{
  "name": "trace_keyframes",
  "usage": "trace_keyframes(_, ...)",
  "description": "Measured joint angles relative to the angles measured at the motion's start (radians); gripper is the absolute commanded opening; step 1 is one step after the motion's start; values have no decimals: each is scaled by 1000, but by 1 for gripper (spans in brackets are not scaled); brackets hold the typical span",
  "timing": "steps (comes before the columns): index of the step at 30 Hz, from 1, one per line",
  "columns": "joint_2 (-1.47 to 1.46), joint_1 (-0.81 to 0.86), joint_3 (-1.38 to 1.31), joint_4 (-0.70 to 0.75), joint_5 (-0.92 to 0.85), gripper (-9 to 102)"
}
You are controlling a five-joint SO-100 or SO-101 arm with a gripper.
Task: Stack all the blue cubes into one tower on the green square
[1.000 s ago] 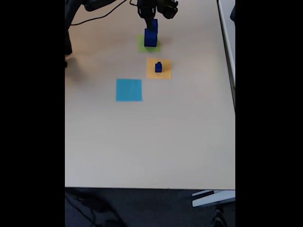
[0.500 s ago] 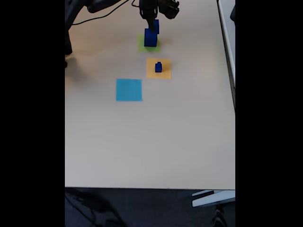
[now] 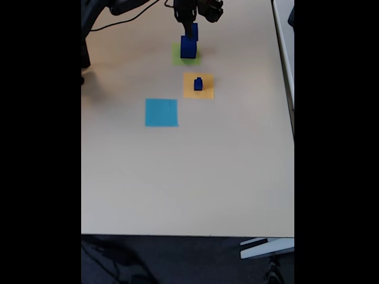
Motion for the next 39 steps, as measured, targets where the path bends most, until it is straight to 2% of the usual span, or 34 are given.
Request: trace_keyframes(39, -29, -11, 48, -35, -34, 0)
